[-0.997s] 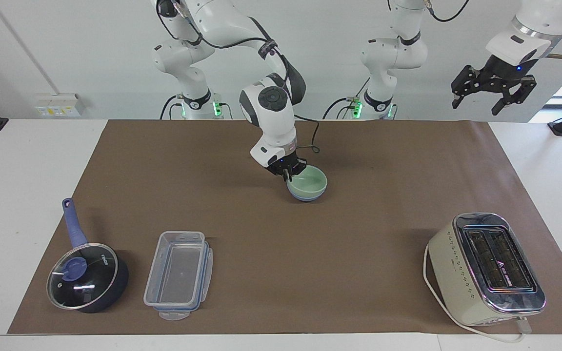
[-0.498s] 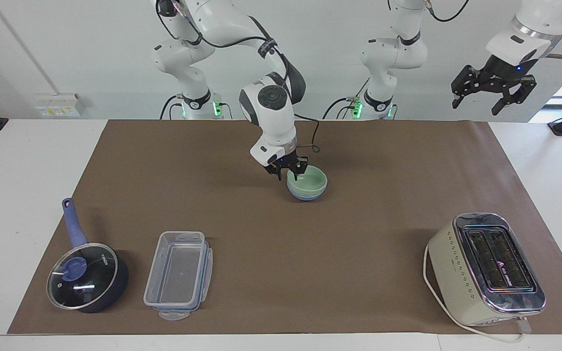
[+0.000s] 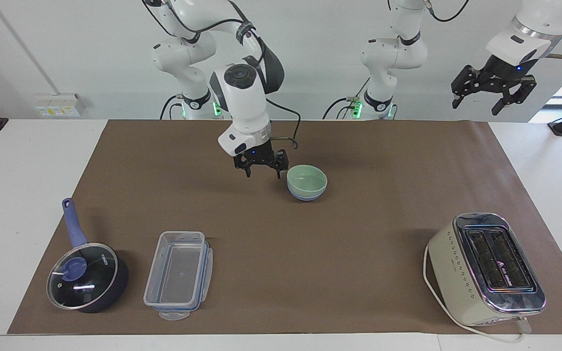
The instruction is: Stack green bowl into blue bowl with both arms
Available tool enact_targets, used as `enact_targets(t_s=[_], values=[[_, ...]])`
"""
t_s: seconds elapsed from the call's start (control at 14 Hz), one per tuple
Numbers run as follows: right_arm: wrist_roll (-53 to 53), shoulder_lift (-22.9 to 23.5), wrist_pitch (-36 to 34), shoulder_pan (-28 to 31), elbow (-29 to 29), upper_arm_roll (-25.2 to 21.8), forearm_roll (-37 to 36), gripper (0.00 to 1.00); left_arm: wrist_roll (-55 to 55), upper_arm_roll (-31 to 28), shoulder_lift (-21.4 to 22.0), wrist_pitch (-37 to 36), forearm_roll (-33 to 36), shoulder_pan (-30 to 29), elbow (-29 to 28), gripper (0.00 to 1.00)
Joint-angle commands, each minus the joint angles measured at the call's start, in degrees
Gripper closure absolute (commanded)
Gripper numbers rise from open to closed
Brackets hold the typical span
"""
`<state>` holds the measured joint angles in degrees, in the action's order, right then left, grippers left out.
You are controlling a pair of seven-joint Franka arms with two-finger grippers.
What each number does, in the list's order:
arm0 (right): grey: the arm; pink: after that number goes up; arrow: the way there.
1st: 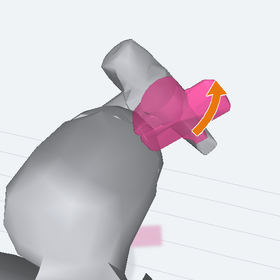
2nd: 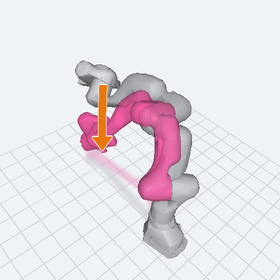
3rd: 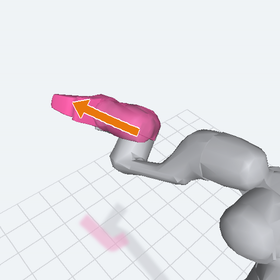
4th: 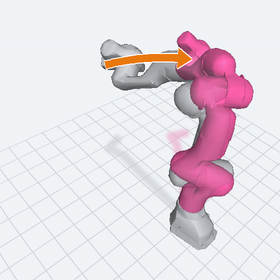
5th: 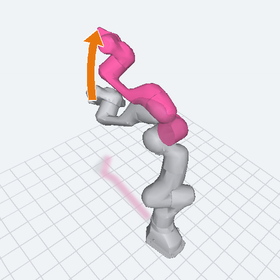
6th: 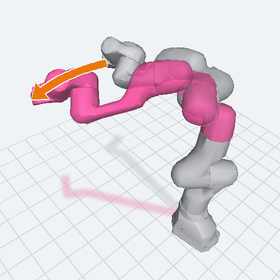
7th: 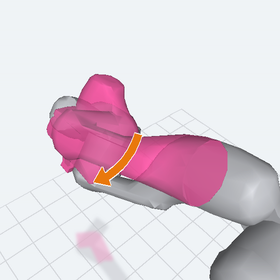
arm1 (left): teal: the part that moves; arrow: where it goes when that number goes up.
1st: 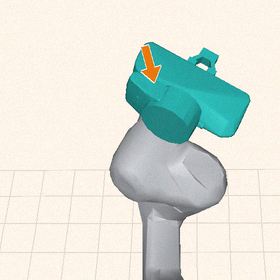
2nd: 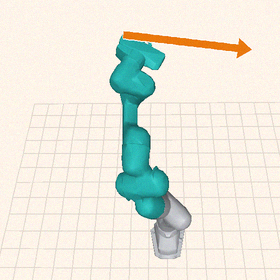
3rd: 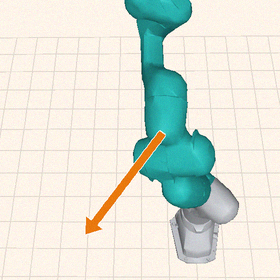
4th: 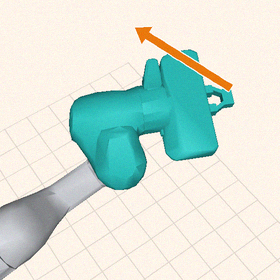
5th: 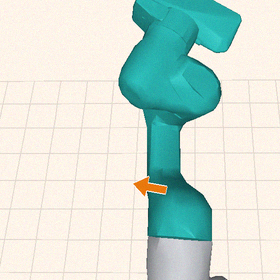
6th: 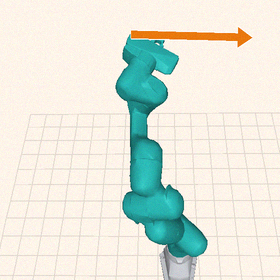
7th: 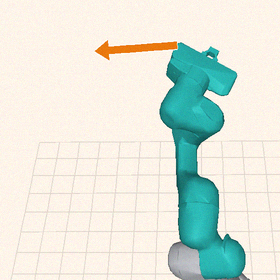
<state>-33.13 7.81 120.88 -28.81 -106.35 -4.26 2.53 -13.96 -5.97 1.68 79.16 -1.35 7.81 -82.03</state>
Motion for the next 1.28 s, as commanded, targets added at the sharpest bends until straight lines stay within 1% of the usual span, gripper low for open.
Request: enact_targets(t_s=[0.0, 0.14, 0.36, 0.57, 0.71, 0.78, 0.85, 1.0, 1.21], values=[[2.7, -2.6, -2.7, 5.1, 0.9, 0.6, -1.5, 0.0, -0.3, 0.7, 1.1, -0.3, 0.6, -0.9, -0.9, 0.0], [4.8, -3.8, -6.2, 8.1, 3.2, 0.5, -1.6, 0.0, -0.3, 0.6, 1.1, -0.3, 0.5, -0.9, -0.9, 0.0], [10.4, -7.1, -8.8, 12.7, 3.9, 0.6, -1.6, 0.0, -0.3, 0.7, 1.1, -0.2, 0.5, -0.9, -0.9, 0.0], [14.5, -11.6, -15.6, 16.2, 4.0, 0.3, -1.5, 0.0, -0.4, 0.7, 1.1, 0.1, 0.7, -0.9, -0.9, 0.0], [19.4, -14.1, -19.9, 19.8, 4.2, 0.3, -1.3, 0.0, -0.2, 0.7, 1.1, -0.4, 1.0, -1.2, -0.9, 0.0], [21.3, -14.7, -21.5, 21.7, 4.4, 0.3, -1.3, 0.0, -0.3, 0.9, 1.1, -0.3, 1.0, -1.2, -0.9, 0.0], [22.7, -15.2, -24.3, 23.3, 6.1, 0.3, -1.4, 0.0, -0.4, 0.8, 1.1, -0.4, 1.0, -1.1, -0.9, 0.0], [23.7, -14.7, -30.4, 25.0, 11.3, 0.5, -1.9, 0.0, -0.4, 0.8, 1.1, -0.5, 1.0, -1.2, -1.0, 0.0], [24.4, -15.3, -30.6, 25.7, 10.0, 0.4, -1.0, 0.0, -0.4, 0.8, 1.1, -0.4, 1.0, -1.2, -0.9, 0.0]])
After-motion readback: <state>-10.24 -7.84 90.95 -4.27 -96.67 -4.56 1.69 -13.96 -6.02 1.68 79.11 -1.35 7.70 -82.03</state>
